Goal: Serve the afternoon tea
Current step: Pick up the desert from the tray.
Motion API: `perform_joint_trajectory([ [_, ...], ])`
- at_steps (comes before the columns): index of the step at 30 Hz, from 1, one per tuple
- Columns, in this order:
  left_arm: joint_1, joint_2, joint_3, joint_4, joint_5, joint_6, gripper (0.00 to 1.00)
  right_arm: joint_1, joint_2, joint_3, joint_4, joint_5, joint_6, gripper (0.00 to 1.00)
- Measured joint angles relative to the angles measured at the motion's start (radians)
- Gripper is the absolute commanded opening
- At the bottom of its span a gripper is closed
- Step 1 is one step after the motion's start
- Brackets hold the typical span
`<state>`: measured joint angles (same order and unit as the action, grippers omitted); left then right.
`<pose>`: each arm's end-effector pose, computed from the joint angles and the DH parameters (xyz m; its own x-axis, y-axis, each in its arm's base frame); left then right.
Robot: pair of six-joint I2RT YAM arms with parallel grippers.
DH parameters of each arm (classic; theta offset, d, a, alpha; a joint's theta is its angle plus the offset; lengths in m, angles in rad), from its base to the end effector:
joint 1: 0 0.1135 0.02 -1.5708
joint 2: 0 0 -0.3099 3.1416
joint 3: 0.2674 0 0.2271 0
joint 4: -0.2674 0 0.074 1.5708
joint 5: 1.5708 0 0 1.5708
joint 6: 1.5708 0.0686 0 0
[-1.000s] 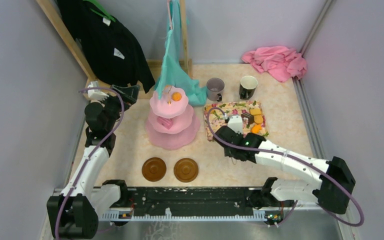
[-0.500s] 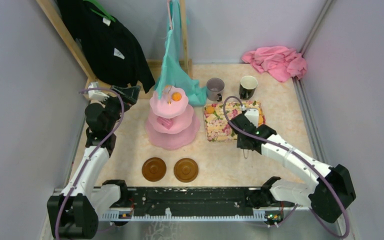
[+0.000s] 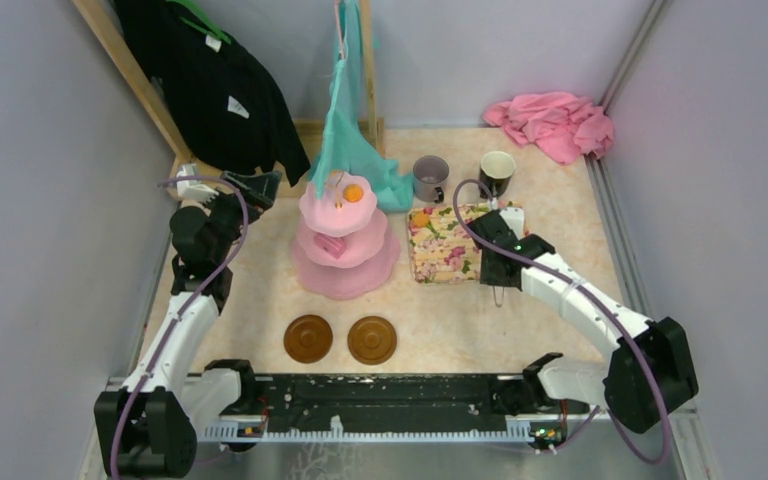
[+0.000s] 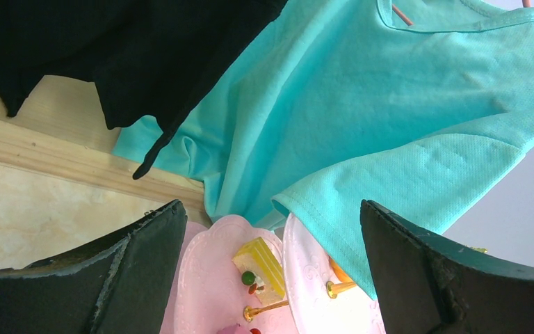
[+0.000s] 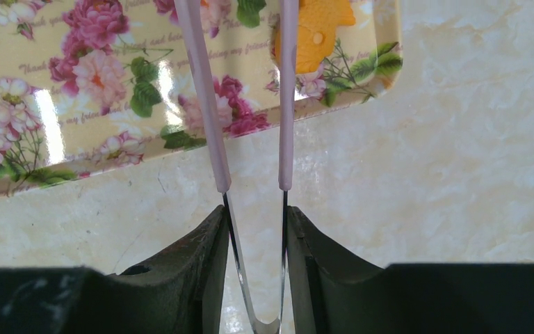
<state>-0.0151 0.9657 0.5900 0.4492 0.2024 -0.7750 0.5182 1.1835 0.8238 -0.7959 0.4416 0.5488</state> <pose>0.2101 -0.0170 0.3542 -0.0982 -0.6840 -0.7228 0.2052 0.6968 -0.6873 0.1743 0.0656 0.2551 -0.8336 0.0676 -0.5481 0.1604 0.9793 -0.1232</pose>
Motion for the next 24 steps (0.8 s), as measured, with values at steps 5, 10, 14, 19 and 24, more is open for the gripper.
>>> perform_joint_trajectory([
  [5, 0.0, 0.0, 0.0, 0.0, 0.0, 0.0, 0.99, -0.035, 0.033, 0.024, 0.017, -0.009, -0.027, 0.35],
  [10, 0.0, 0.0, 0.0, 0.0, 0.0, 0.0, 0.99, -0.066, 0.071, 0.037, 0.032, -0.026, -0.051, 0.35],
  [14, 0.0, 0.0, -0.001, 0.0, 0.0, 0.0, 0.99, -0.092, 0.094, 0.043, 0.035, -0.035, -0.068, 0.35],
  [19, 0.0, 0.0, -0.002, 0.001, 0.0, 0.0, 0.99, -0.114, 0.111, 0.052, 0.048, -0.045, -0.086, 0.36],
  [24, 0.0, 0.0, -0.003, 0.001, 0.0, 0.0, 0.99, -0.126, 0.134, 0.077, 0.055, -0.049, -0.101, 0.36],
])
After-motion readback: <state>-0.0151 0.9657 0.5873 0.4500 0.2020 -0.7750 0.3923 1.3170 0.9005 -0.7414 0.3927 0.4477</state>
